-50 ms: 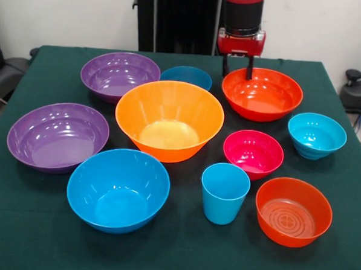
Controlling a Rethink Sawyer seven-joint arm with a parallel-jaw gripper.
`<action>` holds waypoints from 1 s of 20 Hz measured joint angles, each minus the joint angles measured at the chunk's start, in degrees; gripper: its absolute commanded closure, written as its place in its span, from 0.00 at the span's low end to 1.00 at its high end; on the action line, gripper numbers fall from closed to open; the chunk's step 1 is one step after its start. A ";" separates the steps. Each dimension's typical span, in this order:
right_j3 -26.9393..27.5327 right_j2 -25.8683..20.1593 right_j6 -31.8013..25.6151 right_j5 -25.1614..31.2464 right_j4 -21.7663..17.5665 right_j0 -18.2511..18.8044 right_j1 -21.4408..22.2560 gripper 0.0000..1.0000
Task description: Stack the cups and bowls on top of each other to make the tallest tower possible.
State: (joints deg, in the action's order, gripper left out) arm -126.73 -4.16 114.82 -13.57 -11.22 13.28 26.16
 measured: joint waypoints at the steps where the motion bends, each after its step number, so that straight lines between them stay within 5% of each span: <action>1: 0.00 -0.02 0.00 0.00 0.00 -0.04 -0.09 0.00; 20: 0.23 0.75 0.00 -5.14 0.00 -3.61 -2.02 0.00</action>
State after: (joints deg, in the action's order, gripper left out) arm -126.50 -3.41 114.82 -18.71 -11.22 9.67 24.14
